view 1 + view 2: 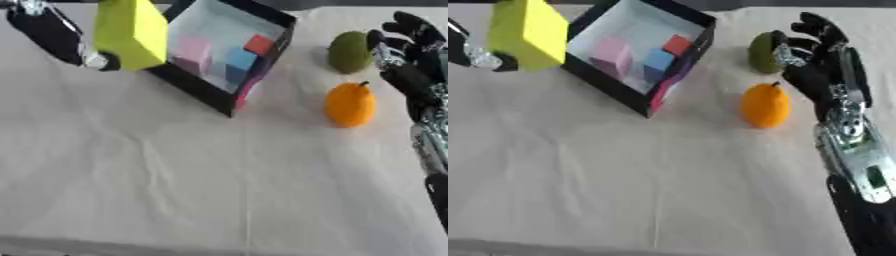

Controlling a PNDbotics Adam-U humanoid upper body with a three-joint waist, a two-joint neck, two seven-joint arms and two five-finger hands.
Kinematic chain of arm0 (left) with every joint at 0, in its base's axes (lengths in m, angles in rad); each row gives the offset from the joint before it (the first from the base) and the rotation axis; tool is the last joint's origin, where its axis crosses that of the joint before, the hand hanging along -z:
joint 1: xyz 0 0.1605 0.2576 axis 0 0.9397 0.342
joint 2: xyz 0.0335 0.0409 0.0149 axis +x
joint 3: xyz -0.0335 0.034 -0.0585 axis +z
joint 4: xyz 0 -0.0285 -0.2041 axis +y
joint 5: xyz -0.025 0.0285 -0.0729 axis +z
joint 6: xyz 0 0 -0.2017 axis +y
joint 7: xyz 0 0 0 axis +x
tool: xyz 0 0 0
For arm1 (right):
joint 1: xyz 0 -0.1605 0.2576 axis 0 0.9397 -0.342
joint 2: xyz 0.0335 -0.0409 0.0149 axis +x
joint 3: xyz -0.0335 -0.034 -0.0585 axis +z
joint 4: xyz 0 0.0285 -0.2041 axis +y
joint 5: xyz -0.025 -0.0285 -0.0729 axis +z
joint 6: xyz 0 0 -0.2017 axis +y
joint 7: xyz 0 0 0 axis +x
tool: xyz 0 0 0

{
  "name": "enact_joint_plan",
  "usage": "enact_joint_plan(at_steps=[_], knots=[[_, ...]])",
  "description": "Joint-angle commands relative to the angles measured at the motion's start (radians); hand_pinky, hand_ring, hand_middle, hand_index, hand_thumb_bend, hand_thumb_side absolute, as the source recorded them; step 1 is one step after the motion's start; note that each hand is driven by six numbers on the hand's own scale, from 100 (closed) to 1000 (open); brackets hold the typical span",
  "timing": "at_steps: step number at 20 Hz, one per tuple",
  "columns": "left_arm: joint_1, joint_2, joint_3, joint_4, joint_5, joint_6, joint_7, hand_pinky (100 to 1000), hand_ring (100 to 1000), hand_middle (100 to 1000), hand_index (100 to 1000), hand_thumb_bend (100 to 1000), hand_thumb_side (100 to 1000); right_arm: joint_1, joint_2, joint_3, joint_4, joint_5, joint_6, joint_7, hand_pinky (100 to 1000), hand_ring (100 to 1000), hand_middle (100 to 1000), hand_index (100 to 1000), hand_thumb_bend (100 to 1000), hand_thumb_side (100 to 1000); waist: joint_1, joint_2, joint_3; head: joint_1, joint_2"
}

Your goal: Pick up objects on the table and place them in the box.

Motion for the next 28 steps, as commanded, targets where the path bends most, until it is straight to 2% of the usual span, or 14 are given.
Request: enact_joint_plan(at_steps=[1, 7, 10, 12, 15, 19, 20, 25, 28], knots=[[-0.097, -0.082, -0.029, 0.093, -0.022, 0.004, -0.037, 443, 546, 476, 487, 411, 100, -0.017, -0.016, -0.008, -0.023, 0.001, -0.002, -0.003, 799, 760, 756, 844, 332, 259, -0.006, -0.023, -0.003, -0.002, -0.012], [-0.254, -0.304, -0.073, 0.464, -0.127, -0.114, 0.041, 460, 560, 495, 505, 428, 100, -0.032, 0.008, -0.004, -0.029, -0.005, -0.002, -0.002, 798, 760, 756, 844, 329, 262, -0.024, -0.010, -0.020, 0.013, -0.031], [-0.291, -0.380, -0.068, 0.627, -0.216, -0.200, 0.100, 465, 565, 501, 507, 438, 100, -0.039, 0.017, -0.001, -0.030, -0.008, -0.001, 0.000, 798, 760, 756, 844, 327, 262, -0.029, -0.006, -0.027, 0.018, -0.034], [-0.302, -0.418, -0.045, 0.711, -0.251, -0.233, 0.138, 462, 565, 501, 507, 433, 100, -0.044, 0.022, 0.002, -0.031, -0.009, -0.001, 0.003, 798, 760, 756, 844, 326, 263, -0.032, -0.004, -0.033, 0.021, -0.039], [-0.315, -0.457, -0.011, 0.799, -0.294, -0.261, 0.206, 469, 572, 507, 525, 459, 100, -0.048, 0.027, 0.005, -0.031, -0.010, 0.000, 0.006, 798, 760, 755, 844, 325, 263, -0.035, -0.002, -0.039, 0.026, -0.048], [-0.325, -0.497, 0.024, 0.891, -0.357, -0.291, 0.298, 506, 610, 549, 581, 560, 100, -0.053, 0.033, 0.008, -0.033, -0.011, 0.001, 0.008, 798, 760, 755, 844, 324, 263, -0.038, 0.003, -0.050, 0.032, -0.055], [-0.323, -0.503, 0.027, 0.907, -0.370, -0.301, 0.309, 543, 643, 589, 618, 600, 100, -0.055, 0.034, 0.009, -0.033, -0.011, 0.001, 0.008, 798, 760, 755, 844, 323, 264, -0.038, 0.004, -0.052, 0.033, -0.055], [-0.311, -0.522, 0.037, 0.961, -0.419, -0.332, 0.301, 637, 736, 697, 742, 706, 100, -0.063, 0.039, 0.011, -0.035, -0.012, 0.000, 0.009, 798, 761, 755, 844, 322, 263, -0.037, 0.006, -0.059, 0.035, -0.052], [-0.305, -0.529, 0.046, 0.983, -0.448, -0.339, 0.295, 660, 763, 740, 824, 756, 166, -0.064, 0.040, 0.011, -0.035, -0.012, 0.001, 0.009, 798, 761, 755, 844, 321, 263, -0.037, 0.006, -0.060, 0.034, -0.050]])
